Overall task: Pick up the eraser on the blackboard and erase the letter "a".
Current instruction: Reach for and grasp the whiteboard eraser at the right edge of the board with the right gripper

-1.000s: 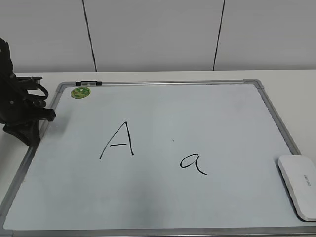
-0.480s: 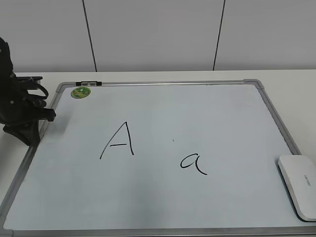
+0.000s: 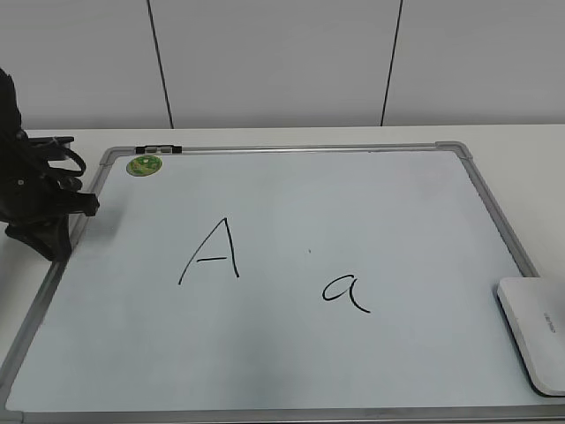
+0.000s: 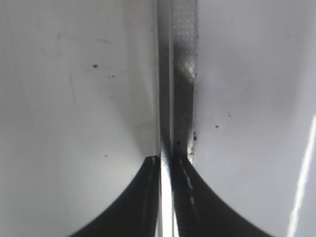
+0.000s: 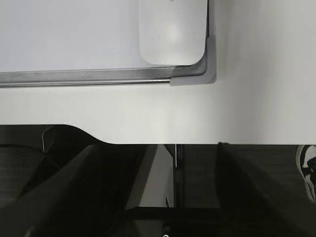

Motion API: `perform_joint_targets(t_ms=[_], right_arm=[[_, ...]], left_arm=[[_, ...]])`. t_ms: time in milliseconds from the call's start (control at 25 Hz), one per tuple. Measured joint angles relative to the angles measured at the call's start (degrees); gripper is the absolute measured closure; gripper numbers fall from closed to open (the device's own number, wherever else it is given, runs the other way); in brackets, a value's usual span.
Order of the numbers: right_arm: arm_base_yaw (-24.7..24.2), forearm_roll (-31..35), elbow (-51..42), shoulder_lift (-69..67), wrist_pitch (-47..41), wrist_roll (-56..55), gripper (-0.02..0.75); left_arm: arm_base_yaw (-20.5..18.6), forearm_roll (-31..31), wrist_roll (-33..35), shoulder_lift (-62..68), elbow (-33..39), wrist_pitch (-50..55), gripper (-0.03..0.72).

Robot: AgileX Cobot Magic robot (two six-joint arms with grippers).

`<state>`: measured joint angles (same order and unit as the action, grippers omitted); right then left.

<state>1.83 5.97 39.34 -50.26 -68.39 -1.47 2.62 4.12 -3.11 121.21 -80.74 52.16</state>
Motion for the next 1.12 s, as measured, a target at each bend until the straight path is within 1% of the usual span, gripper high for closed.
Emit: perform_joint_targets(t_ms=[160,240,320,360,440,600,880,1120], right_arm=[[0.0,-0.1,0.13,-10.39,4.7,1.47,0.203],[0.0,-0.1,0.13,-13.21,7.21,1.47,0.172],[0.0,-0.1,0.13,-16.59,10.74,1.47,0.103],[0.0,-0.1,0.13,-18.13,12.84,1.47,0.084],[0.0,-0.1,0.13,-19.14,13.99,1.47,0.076],[0.0,-0.1,2.44,-25.41,17.17,1.47,0.066],[0.0,-0.1,8.76,-34.95,18.05,1.47,0.066],[0.0,-0.5,10.89,-40.8,19.57,1.07,0.066]], left_arm=[[0.0,0.22,0.0,0.0,0.0,0.0,0.62],[0.0,0.22,0.0,0.0,0.0,0.0,0.62],[0.0,0.24,0.0,0.0,0.0,0.0,0.62],[0.0,0.34,0.0,0.0,0.0,0.0,0.62],[0.0,0.34,0.0,0.0,0.0,0.0,0.62],[0.0,0.34,0.0,0.0,0.0,0.0,0.62],[0.0,0.34,0.0,0.0,0.0,0.0,0.62],[0.0,0.34,0.0,0.0,0.0,0.0,0.62]])
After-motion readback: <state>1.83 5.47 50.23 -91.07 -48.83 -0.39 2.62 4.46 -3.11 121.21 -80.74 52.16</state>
